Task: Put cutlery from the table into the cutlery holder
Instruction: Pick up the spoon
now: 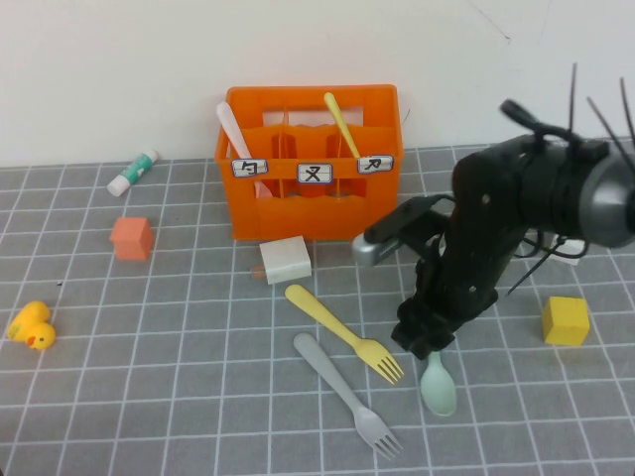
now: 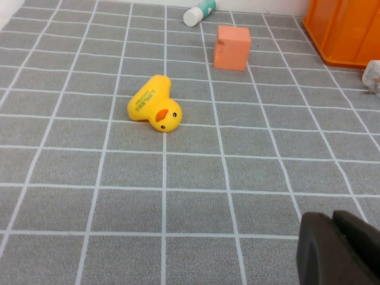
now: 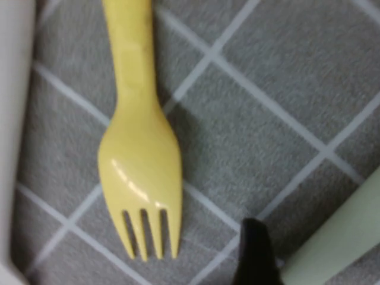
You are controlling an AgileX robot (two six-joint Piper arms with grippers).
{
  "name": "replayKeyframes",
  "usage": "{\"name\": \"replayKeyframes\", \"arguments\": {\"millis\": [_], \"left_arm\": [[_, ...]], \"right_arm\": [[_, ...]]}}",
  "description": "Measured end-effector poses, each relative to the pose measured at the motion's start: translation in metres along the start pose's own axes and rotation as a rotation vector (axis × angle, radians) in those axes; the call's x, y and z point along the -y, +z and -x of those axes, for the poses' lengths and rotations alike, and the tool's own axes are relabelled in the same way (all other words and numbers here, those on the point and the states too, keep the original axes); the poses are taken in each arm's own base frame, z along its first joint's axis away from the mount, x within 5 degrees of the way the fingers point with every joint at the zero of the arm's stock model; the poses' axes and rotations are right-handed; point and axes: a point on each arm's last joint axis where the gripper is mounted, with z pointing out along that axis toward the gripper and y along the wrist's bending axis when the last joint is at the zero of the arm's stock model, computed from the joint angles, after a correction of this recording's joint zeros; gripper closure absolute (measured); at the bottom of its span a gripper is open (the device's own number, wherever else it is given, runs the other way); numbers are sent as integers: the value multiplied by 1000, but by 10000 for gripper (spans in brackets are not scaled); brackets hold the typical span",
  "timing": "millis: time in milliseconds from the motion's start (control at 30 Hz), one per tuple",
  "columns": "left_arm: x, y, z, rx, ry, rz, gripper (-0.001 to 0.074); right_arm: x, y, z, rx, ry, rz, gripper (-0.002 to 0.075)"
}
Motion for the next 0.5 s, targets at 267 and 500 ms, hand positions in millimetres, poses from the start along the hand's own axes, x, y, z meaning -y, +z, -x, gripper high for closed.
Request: {"name": "replayKeyframes", "arguments": {"millis": [267,500], "left_arm": [[0,0,0,0,0,0,736],[0,0,0,0,0,0,736]], "right_arm": [[-15,2,1,-39,-133,-92,442],[-16,2,0,-48,-140,-95,582]]}}
